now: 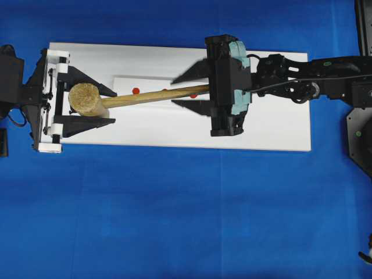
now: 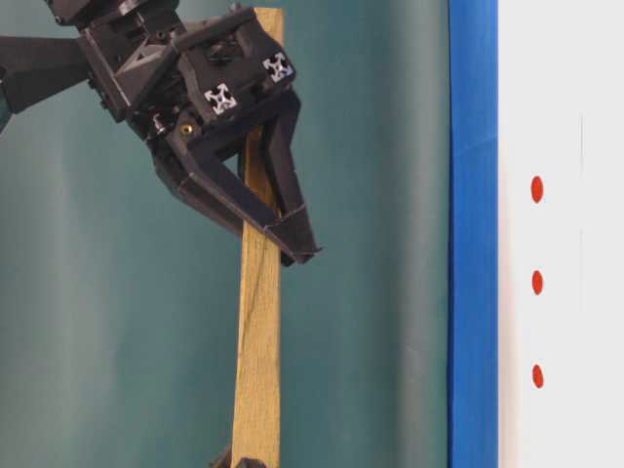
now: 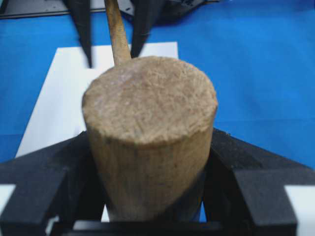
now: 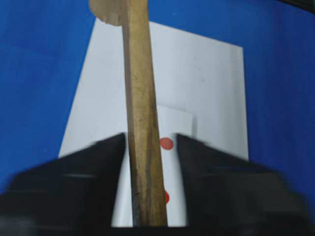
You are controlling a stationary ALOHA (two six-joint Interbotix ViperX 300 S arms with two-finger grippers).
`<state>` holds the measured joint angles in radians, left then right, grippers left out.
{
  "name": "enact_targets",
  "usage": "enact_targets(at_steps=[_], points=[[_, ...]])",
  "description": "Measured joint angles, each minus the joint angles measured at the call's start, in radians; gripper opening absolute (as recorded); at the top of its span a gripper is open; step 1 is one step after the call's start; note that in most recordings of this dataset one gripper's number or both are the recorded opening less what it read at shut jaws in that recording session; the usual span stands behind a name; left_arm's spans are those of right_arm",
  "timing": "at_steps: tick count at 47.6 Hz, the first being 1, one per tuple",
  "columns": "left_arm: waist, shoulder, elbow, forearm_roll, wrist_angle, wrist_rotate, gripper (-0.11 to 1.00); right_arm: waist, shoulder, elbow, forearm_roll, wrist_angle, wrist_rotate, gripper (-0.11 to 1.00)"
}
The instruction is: Hit the mark with a hammer.
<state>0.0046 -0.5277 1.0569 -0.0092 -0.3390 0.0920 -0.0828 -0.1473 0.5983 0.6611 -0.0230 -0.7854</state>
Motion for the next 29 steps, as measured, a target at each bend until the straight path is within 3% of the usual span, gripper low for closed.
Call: enact_targets(at_steps=[4,28,29], points=[[0.000,0.000,0.000,0.003,0.000,-0.005,0.44,0.003,0.000,0.002,0.000,0.015,0.000,0.03],[0.018,0.000,0.000,0.002,0.003,-0.005,0.44,0.002,0.000,0.000,0.003,0.021,0.021,0.03],[0.018,0.000,0.000,0.002,0.003,-0.005,0.48,0.002,0.000,0.000,0.005,0.023,0.021,0.03]])
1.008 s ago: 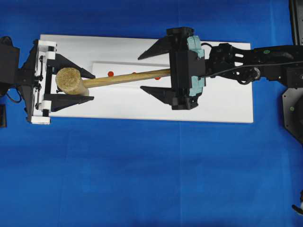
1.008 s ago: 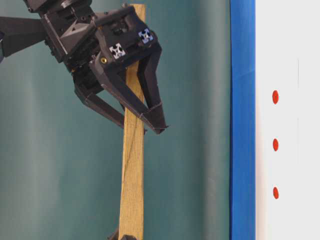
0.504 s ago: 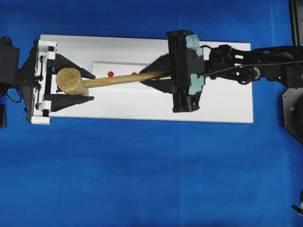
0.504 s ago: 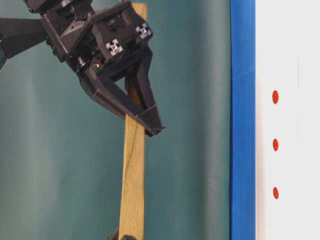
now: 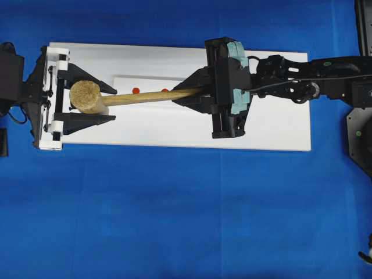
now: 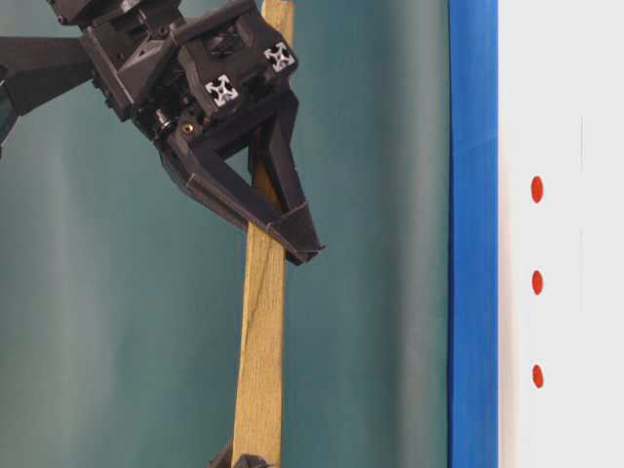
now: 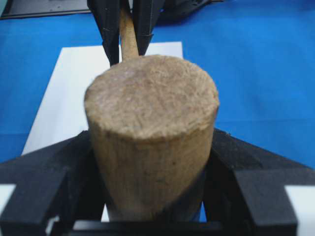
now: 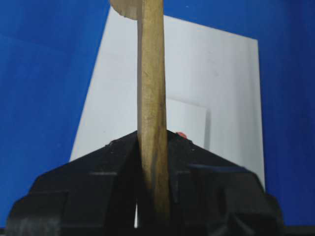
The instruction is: Hit the mark with a hammer.
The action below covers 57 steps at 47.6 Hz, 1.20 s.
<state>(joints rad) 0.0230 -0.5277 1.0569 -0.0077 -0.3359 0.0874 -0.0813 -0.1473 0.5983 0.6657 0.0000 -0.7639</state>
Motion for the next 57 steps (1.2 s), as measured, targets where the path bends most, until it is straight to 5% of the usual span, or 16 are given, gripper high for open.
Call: enact_targets(at_steps=[6,10,25,57], points=[[0.012,-0.006,0.000,-0.003,-0.002,-0.003,0.82,-0.006,0.000,0.002,0.009,0.002,0.000,0.02],[0.012,-0.008,-0.002,-0.003,-0.002,-0.005,0.93,-0.005,0.000,0.002,0.020,0.003,-0.002,0.02],[0.028,-0.087,0.041,-0.003,0.043,-0.005,0.91,-0.005,0.000,0.008,0.075,0.044,0.000,0.02],[0.035,-0.589,0.181,-0.003,0.411,-0.006,0.91,-0.003,-0.058,0.097,0.118,0.048,0.000,0.02]])
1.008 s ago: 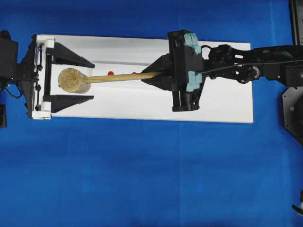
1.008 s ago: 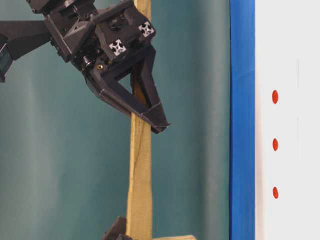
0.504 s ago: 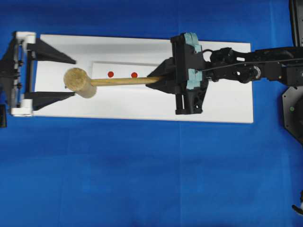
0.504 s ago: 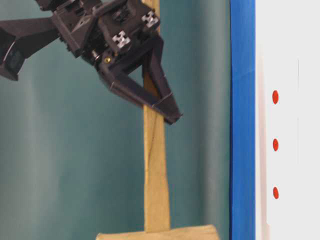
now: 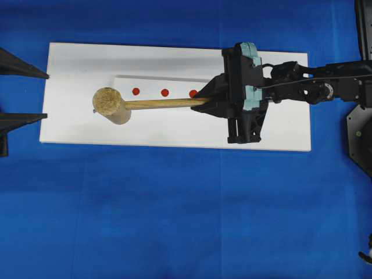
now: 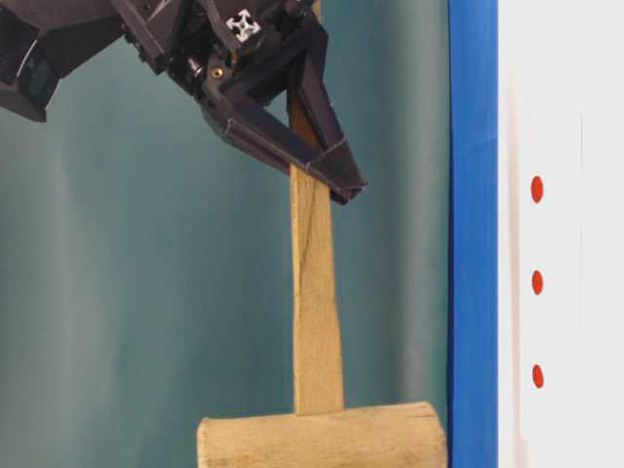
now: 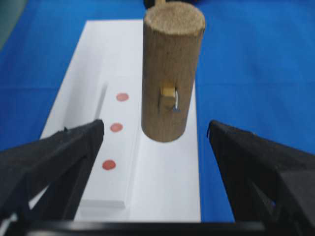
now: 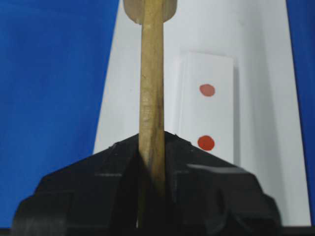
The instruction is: Hit the mark with a hammer.
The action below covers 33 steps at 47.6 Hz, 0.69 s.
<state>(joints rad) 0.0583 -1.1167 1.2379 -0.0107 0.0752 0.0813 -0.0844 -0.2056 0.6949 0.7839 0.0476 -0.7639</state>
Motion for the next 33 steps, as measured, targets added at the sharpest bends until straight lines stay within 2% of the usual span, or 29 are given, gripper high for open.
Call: enact_targets(at_steps=[8,21,33], points=[[0.000,0.005,0.003,-0.002,0.002,0.000,0.91,-0.009,0.000,0.008,0.002,-0.041,0.000,0.02],[0.000,0.009,0.006,-0.002,0.003,-0.002,0.91,-0.094,0.000,0.014,0.003,-0.092,-0.002,0.02],[0.000,0.009,0.006,-0.002,0.002,-0.002,0.91,-0.091,0.000,0.018,0.003,-0.095,-0.002,0.02]])
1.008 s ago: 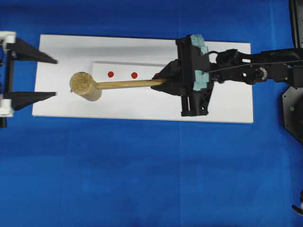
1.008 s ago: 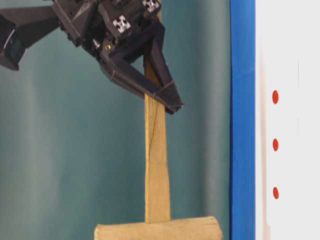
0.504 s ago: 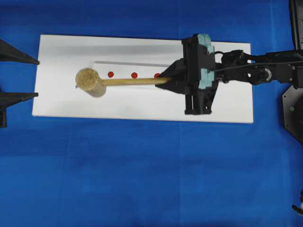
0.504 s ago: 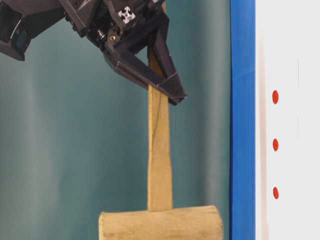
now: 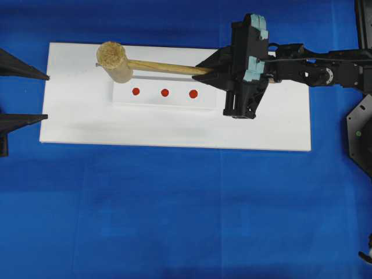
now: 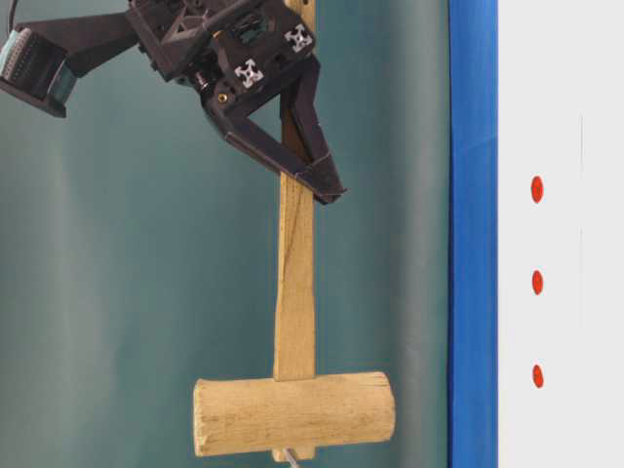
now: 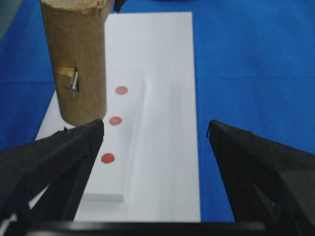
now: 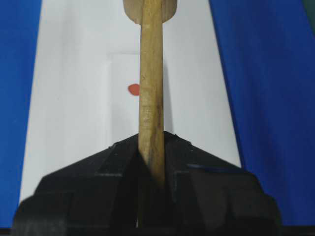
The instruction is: Hit the mark with a hammer.
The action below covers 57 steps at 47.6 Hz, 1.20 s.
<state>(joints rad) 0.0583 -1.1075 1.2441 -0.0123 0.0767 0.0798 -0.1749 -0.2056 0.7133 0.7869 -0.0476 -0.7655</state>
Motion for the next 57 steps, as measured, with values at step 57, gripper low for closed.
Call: enact_targets(at_steps=[57], points=[[0.000,0.000,0.000,0.000,0.002,-0.003,0.91,-0.005,-0.224,0.204,0.052,-0.008,-0.009,0.02]])
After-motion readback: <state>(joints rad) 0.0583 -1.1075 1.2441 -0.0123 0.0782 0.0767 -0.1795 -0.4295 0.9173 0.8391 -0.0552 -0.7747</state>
